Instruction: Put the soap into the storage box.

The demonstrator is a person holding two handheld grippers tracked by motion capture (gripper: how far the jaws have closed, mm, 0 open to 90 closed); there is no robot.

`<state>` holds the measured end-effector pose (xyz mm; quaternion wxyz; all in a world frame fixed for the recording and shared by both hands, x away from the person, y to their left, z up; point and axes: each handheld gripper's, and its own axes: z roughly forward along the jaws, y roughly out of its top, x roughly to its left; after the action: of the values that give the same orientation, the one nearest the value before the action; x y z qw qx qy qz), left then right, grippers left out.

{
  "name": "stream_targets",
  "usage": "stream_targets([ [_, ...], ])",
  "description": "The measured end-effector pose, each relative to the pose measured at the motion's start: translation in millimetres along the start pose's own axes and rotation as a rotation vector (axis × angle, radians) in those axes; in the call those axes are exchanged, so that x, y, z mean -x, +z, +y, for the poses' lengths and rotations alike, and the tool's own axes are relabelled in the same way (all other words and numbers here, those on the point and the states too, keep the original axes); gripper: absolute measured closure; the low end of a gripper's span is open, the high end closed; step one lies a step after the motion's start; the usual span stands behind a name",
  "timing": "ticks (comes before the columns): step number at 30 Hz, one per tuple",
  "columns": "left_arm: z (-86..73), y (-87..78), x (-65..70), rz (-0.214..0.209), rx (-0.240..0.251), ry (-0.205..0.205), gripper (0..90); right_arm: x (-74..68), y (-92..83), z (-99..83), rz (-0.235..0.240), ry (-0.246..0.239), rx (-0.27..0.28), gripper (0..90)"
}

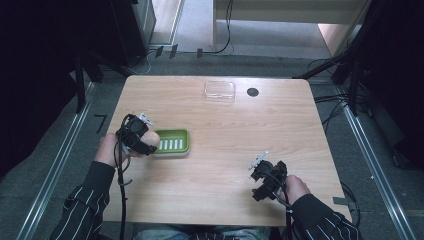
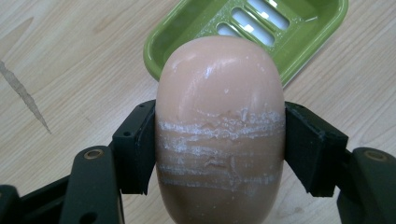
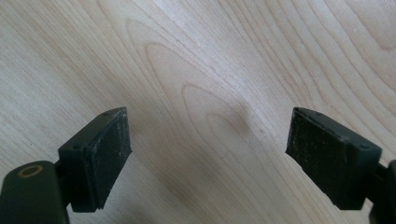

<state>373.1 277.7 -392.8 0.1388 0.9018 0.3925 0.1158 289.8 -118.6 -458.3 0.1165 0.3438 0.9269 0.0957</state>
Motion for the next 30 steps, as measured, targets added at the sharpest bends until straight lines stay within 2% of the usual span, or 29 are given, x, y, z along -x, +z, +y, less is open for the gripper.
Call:
stream_targets([
  [30, 24.5, 5.7, 1.6, -0.009, 0.028, 0.052, 33.9, 0.0, -0.1, -0.3, -0.001, 0.006, 0.0, 14.3],
])
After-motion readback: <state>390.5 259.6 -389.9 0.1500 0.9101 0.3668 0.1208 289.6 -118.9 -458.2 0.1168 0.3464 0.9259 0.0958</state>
